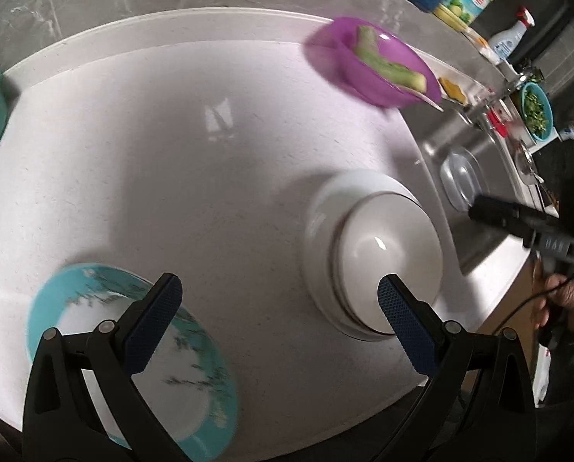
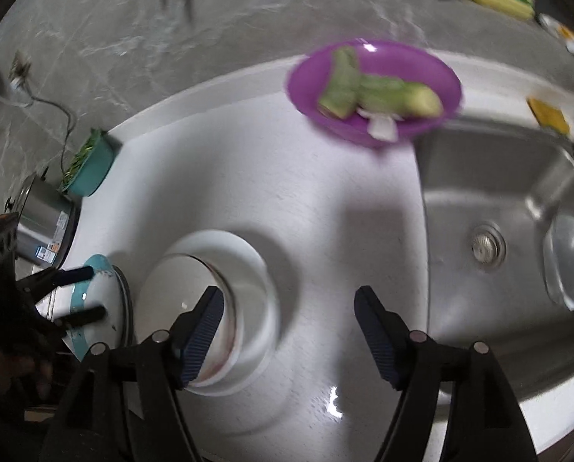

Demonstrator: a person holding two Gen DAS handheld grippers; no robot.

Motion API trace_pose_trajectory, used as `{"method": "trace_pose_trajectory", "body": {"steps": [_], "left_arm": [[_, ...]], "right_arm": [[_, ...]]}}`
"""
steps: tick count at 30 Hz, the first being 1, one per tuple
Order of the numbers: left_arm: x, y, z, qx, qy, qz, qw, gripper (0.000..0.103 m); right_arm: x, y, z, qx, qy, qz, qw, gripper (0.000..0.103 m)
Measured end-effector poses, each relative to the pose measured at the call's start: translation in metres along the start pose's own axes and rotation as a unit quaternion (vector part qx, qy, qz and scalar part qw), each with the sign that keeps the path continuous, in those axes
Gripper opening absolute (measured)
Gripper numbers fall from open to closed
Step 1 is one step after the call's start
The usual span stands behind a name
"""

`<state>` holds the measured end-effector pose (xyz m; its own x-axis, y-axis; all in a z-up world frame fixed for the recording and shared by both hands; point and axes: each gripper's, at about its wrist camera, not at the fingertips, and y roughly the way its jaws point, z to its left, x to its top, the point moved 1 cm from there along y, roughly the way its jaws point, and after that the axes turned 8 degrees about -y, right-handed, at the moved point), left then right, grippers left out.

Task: Organize plates and bowls
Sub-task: 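Move both grippers to the plate stack and grip its rim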

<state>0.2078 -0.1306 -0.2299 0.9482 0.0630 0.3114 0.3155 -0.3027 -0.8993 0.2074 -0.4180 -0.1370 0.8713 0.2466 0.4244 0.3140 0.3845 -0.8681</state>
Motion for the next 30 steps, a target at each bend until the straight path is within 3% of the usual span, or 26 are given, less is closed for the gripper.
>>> {"method": "trace_pose_trajectory", "body": {"steps": [10, 23, 25, 30], "left_arm": [[0.013, 0.038, 0.016, 0.016, 0.049, 0.056, 0.9971, 0.102], [0.025, 0.070, 0.012, 0.014, 0.087, 0.084, 0.9926, 0.103], [0.027, 0.074, 0.014, 0.032, 0.097, 0.088, 0.9909, 0.101], [0.023, 0.080, 0.014, 0.016, 0.111, 0.106, 0.9881, 0.102]], "right_arm": [[-0.024, 0.024, 0.004, 0.027, 0.006, 0.036, 0.999, 0.069], [-0.036, 0.040, 0.005, 0.037, 0.030, 0.052, 0.997, 0.067], [-0.037, 0.042, 0.005, 0.036, 0.034, 0.055, 0.997, 0.067], [-0.036, 0.044, 0.003, 0.037, 0.042, 0.055, 0.997, 0.067]]}}
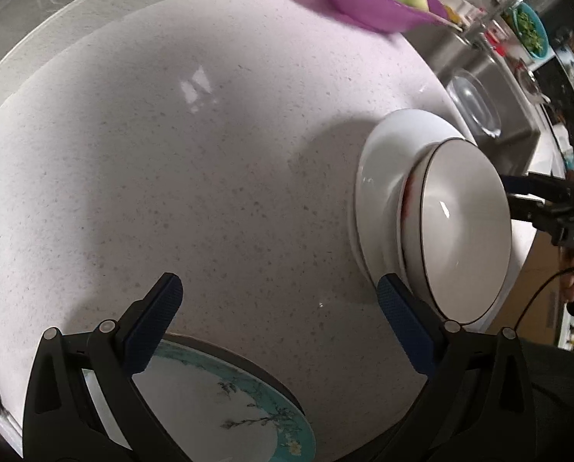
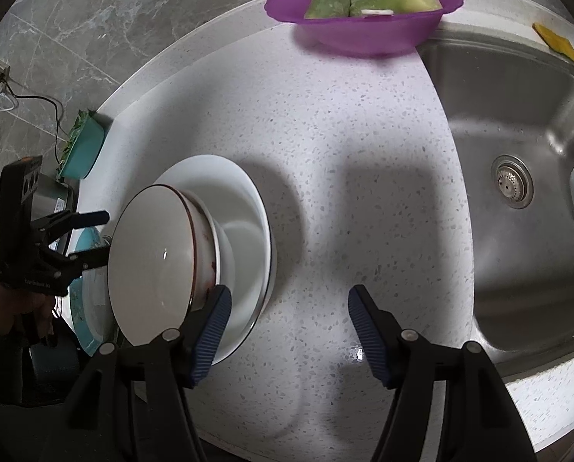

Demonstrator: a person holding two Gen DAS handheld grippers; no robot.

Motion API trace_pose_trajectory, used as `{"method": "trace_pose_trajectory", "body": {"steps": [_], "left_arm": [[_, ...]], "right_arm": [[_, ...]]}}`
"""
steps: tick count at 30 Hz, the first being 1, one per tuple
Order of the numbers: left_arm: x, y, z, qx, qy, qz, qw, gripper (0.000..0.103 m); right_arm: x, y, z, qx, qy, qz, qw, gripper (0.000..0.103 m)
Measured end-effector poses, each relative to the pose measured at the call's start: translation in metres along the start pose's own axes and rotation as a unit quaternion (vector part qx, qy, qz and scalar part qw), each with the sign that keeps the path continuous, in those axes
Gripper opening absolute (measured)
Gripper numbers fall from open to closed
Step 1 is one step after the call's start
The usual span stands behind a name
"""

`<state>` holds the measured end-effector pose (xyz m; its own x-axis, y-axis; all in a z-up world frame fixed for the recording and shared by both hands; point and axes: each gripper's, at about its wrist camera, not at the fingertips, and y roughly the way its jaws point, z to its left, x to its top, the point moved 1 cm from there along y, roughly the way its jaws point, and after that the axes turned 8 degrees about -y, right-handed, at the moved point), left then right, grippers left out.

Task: Organize plates and bowls
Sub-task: 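Move both grippers to the plate stack and grip its rim, then lift the plate and bowl stack with both grippers and carry it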

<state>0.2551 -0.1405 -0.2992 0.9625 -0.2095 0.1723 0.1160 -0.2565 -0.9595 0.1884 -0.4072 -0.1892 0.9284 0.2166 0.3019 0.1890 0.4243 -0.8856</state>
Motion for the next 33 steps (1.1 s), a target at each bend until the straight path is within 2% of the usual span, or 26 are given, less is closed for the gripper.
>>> {"method": "trace_pose_trajectory", "body": {"steps": [9, 12, 19, 24, 27, 31, 33], "left_arm": [[0.009, 0.022, -0.006, -0.007, 0.020, 0.019, 0.9996, 0.103], [0.013, 0.024, -0.006, -0.003, 0.021, 0.017, 0.9996, 0.103], [0.023, 0.042, -0.008, 0.001, 0.017, 0.031, 0.9994, 0.103], [0.025, 0.042, -0.011, -0.006, 0.018, 0.022, 0.9996, 0.103], [0.027, 0.039, -0.013, -0.011, 0.020, 0.011, 0.9997, 0.099], [0.028, 0.034, -0.019, -0.018, 0.029, -0.005, 0.9994, 0.085], [0.029, 0.031, -0.022, -0.024, 0.034, -0.013, 0.9991, 0.081]], "right_arm": [[-0.002, 0.007, 0.002, 0.000, 0.011, 0.007, 1.000, 0.061], [-0.002, 0.009, 0.001, 0.000, 0.015, 0.004, 1.000, 0.054], [-0.003, 0.005, -0.007, -0.003, 0.028, -0.009, 1.000, 0.053], [-0.010, 0.000, -0.006, -0.005, 0.032, -0.007, 0.999, 0.052], [-0.014, 0.002, -0.005, 0.000, 0.035, -0.005, 0.999, 0.052], [-0.014, 0.004, 0.002, -0.011, 0.031, -0.001, 0.999, 0.052], [-0.013, 0.005, 0.006, -0.022, 0.024, 0.004, 0.999, 0.053]]}}
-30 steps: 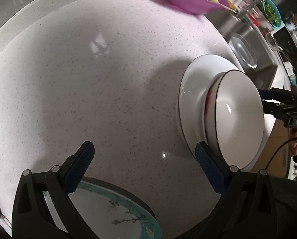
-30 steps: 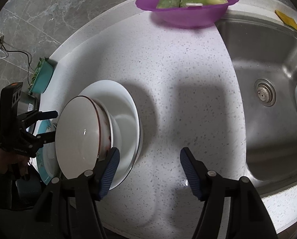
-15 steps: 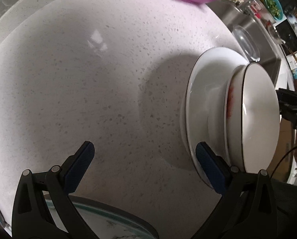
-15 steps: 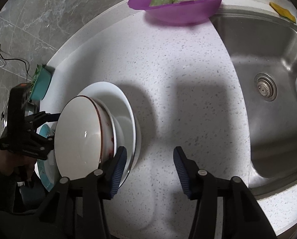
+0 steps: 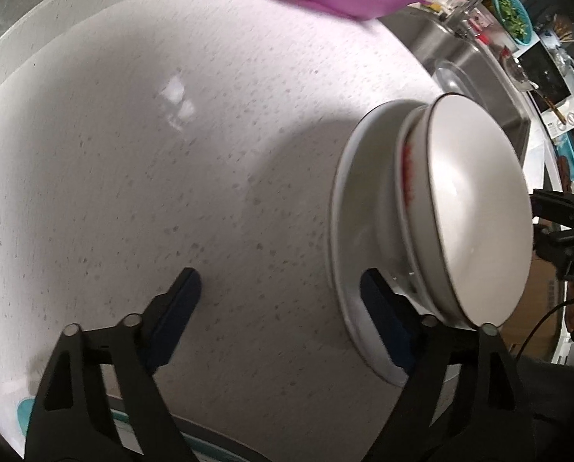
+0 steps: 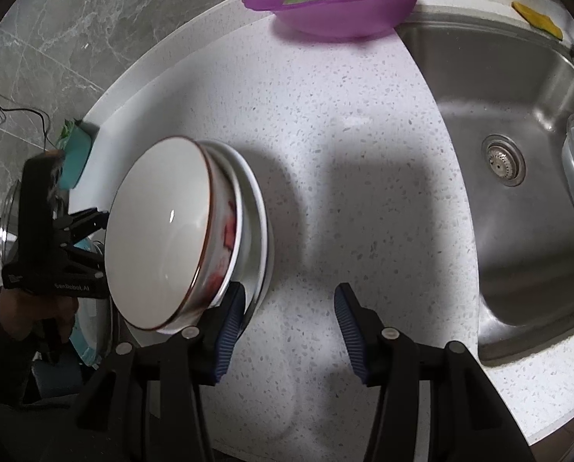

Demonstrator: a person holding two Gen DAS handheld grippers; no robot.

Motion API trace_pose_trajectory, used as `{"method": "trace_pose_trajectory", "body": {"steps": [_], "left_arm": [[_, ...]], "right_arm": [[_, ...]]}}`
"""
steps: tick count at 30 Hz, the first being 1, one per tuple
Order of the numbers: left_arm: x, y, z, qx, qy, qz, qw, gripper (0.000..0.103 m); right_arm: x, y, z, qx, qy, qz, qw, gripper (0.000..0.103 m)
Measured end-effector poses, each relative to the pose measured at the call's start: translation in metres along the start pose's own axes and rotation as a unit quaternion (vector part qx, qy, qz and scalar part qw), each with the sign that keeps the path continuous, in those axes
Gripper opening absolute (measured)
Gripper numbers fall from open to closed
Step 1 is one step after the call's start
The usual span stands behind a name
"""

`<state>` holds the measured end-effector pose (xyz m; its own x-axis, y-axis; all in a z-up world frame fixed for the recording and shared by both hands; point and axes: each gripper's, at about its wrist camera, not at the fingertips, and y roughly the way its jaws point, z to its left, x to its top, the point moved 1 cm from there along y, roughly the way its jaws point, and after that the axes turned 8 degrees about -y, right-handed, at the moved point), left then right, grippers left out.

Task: Organize plates and bowls
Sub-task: 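Lift the plate and bowl stack with both grippers and carry it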

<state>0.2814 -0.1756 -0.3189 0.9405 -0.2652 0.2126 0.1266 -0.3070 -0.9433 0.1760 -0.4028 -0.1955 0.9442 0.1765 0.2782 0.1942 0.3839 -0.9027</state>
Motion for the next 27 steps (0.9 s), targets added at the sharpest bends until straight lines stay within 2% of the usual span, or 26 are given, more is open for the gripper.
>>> {"method": "trace_pose_trajectory", "body": {"steps": [4, 6, 7, 12, 14, 17, 20, 21, 23, 24, 27], "left_arm": [[0.000, 0.001, -0.006, 0.002, 0.009, 0.002, 1.0000, 0.080], [-0.001, 0.005, -0.016, 0.049, 0.041, 0.002, 0.9980, 0.081], [-0.004, 0.008, -0.021, 0.053, 0.046, -0.001, 0.9975, 0.080], [0.000, 0.002, -0.034, 0.057, 0.043, -0.017, 0.9973, 0.082], [0.003, -0.002, -0.037, 0.060, 0.036, -0.023, 0.9973, 0.082], [0.003, -0.005, -0.044, 0.063, 0.029, -0.024, 0.9973, 0.082], [0.003, -0.009, -0.048, 0.065, 0.020, -0.024, 0.9974, 0.082], [0.001, -0.010, -0.050, 0.066, 0.016, -0.024, 0.9974, 0.082], [0.000, -0.013, -0.048, 0.068, 0.014, -0.022, 0.9974, 0.082], [0.001, -0.014, -0.049, 0.069, 0.014, -0.022, 0.9972, 0.082], [0.001, -0.012, -0.053, 0.070, 0.013, -0.024, 0.9971, 0.082]], "right_arm": [[0.000, 0.010, 0.004, 0.002, -0.004, 0.010, 1.000, 0.052], [-0.001, 0.017, 0.007, 0.005, -0.007, 0.014, 1.000, 0.052], [-0.001, 0.020, 0.008, 0.008, -0.007, 0.015, 1.000, 0.052], [0.003, 0.031, 0.014, -0.006, -0.003, 0.003, 1.000, 0.050], [0.005, 0.034, 0.013, 0.000, 0.004, 0.001, 1.000, 0.049], [0.008, 0.035, 0.014, -0.017, 0.001, -0.008, 1.000, 0.048], [0.011, 0.035, 0.015, -0.034, -0.012, -0.012, 0.999, 0.057], [0.012, 0.035, 0.016, -0.039, -0.015, -0.011, 0.999, 0.065], [0.012, 0.037, 0.014, -0.054, -0.018, -0.005, 0.998, 0.084], [0.012, 0.042, 0.014, -0.064, -0.013, 0.009, 0.998, 0.103], [0.013, 0.052, 0.014, -0.084, -0.006, 0.017, 0.996, 0.101]]}}
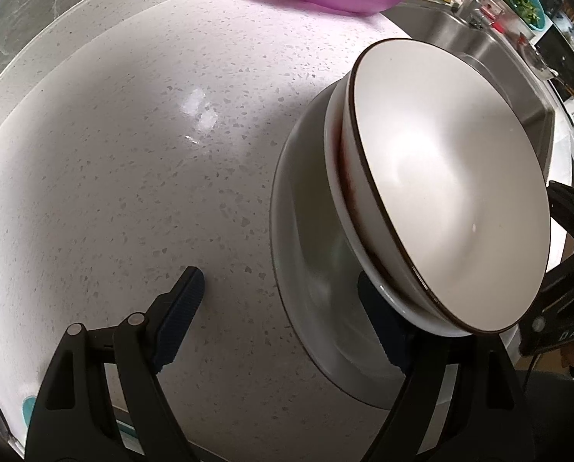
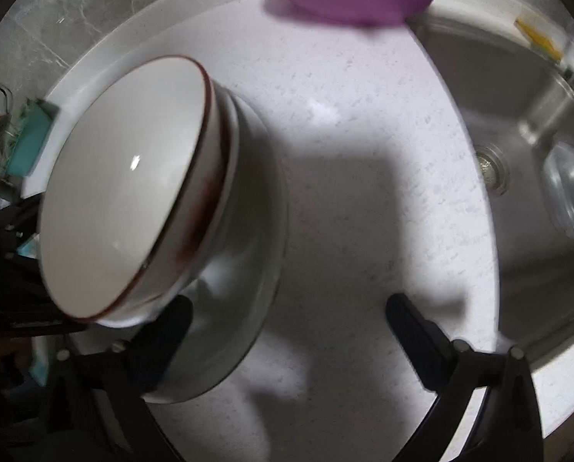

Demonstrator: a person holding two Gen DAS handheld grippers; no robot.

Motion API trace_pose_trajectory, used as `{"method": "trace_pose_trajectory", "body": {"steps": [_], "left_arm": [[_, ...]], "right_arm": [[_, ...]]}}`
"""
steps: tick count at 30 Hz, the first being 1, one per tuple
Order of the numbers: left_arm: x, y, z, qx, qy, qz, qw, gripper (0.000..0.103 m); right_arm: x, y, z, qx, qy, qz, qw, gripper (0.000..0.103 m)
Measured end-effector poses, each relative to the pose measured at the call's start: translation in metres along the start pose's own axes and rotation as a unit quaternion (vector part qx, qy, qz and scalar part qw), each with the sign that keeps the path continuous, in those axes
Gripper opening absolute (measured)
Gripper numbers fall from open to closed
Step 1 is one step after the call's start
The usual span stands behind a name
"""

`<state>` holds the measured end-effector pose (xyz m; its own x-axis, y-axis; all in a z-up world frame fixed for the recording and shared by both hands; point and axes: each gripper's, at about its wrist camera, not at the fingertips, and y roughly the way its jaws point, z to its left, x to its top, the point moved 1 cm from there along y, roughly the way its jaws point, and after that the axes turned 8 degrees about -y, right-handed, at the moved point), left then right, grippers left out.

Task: Organize plates and bowls
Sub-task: 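Lift the plate and bowl stack with both grippers and carry it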

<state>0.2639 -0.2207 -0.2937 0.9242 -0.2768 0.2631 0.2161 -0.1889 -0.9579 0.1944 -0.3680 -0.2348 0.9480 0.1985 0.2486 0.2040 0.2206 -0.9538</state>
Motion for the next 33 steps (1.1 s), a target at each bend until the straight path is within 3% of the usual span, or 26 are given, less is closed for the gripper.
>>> {"method": "trace_pose_trajectory", "body": {"steps": [2, 4, 5, 7, 8, 9, 15, 26, 33], "left_arm": [[-0.001, 0.000, -0.002, -0.003, 0.002, -0.003, 1.0000, 0.079], [0.000, 0.004, 0.001, -0.014, 0.003, -0.006, 0.9999, 0.067], [0.000, 0.003, -0.002, -0.018, 0.006, -0.008, 0.9998, 0.062], [-0.001, 0.007, -0.008, -0.035, 0.013, -0.011, 0.9992, 0.038], [-0.001, 0.008, -0.011, -0.042, 0.015, -0.012, 0.9989, 0.032], [-0.001, 0.008, -0.015, -0.046, 0.018, -0.011, 0.9987, 0.023], [-0.002, 0.008, -0.017, -0.048, 0.015, -0.015, 0.9986, 0.017], [-0.015, 0.008, -0.009, -0.039, -0.008, -0.014, 0.9991, 0.016], [-0.031, -0.018, -0.007, -0.022, -0.041, -0.035, 0.9983, 0.016]], "right_arm": [[0.002, 0.001, -0.002, -0.001, 0.009, -0.016, 1.000, 0.087], [0.004, 0.002, -0.006, 0.010, 0.016, -0.026, 0.999, 0.049], [0.005, 0.004, -0.009, 0.034, 0.025, -0.026, 0.999, 0.042], [0.009, 0.010, -0.008, 0.047, 0.025, -0.028, 0.998, 0.024], [0.011, 0.014, -0.003, 0.050, 0.017, -0.027, 0.998, 0.018], [0.012, 0.015, -0.001, 0.043, 0.013, -0.028, 0.999, 0.018], [0.017, 0.027, -0.006, 0.039, 0.009, -0.029, 0.999, 0.017], [0.024, 0.033, -0.004, 0.037, -0.005, -0.033, 0.999, 0.017], [0.023, 0.012, 0.018, 0.046, -0.041, -0.036, 0.997, 0.017]]}}
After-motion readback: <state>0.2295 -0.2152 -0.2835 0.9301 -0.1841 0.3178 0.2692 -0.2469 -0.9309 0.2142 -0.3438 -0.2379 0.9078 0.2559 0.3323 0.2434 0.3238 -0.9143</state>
